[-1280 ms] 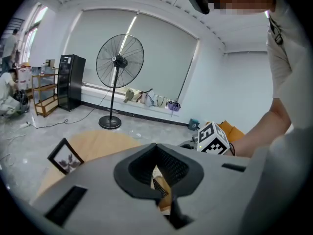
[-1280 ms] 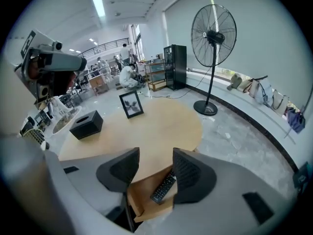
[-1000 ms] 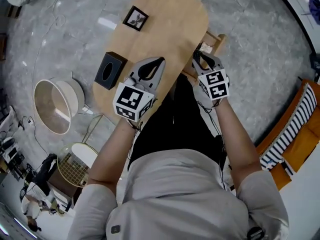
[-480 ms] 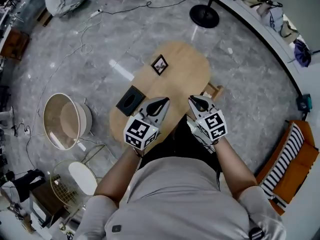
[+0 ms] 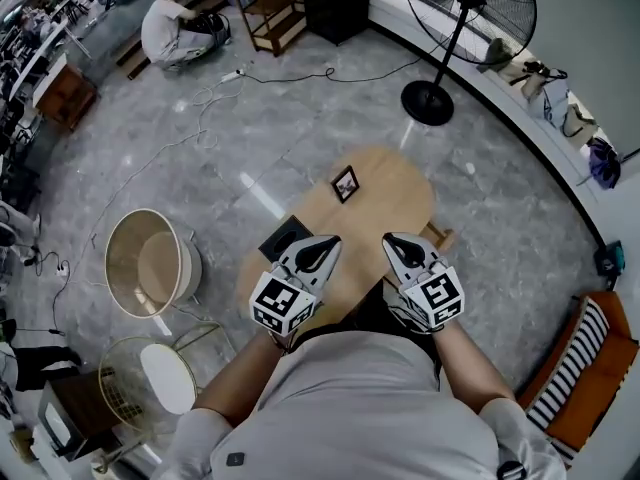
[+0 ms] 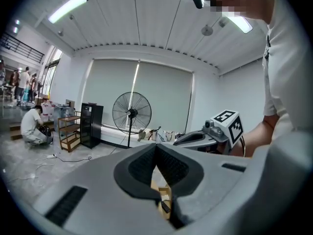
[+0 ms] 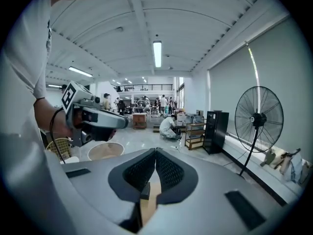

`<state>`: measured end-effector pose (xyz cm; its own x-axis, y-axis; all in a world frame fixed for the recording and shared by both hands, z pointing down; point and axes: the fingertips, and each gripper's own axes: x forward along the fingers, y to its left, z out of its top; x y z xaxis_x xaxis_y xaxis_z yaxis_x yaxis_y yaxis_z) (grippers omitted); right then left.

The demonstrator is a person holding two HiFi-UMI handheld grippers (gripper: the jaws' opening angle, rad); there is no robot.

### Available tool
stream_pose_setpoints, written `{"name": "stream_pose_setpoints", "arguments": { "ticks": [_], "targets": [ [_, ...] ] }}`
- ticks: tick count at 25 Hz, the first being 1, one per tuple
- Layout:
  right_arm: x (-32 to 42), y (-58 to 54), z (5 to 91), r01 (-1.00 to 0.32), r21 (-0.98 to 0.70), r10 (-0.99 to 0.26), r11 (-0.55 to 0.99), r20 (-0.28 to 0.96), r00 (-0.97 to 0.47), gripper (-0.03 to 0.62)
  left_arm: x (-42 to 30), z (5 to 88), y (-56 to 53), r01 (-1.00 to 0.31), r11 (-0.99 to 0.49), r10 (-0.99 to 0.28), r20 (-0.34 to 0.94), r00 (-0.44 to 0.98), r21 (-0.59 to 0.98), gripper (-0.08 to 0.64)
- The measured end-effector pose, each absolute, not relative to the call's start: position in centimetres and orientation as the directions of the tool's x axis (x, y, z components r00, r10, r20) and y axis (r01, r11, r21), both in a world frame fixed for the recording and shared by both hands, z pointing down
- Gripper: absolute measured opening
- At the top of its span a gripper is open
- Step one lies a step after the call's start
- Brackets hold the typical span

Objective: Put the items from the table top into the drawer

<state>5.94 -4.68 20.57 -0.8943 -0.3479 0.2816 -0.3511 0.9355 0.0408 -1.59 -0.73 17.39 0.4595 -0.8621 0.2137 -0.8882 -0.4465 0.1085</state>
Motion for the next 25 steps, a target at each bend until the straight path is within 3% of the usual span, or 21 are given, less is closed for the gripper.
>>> {"name": "stream_pose_setpoints", "arguments": {
  "ticks": [14,25],
  "targets": [
    [7.7,-0.1,15.6,-0.338,0.093,-0.351,0.936,0.205,-0.914,0.028,-1.9,15.2,4.3,-0.898,-0.428,-0.88,0.178,0.439,0.102,0.009],
    [16.0,2.1,13.1,-0.34,0.11,-0.355,0.934,0.164,-0.921,0.028,5.1,12.5,6.7,-0.912,-0.405,-0.901,0.139,0.41,0.062,0.009]
  ]
}}
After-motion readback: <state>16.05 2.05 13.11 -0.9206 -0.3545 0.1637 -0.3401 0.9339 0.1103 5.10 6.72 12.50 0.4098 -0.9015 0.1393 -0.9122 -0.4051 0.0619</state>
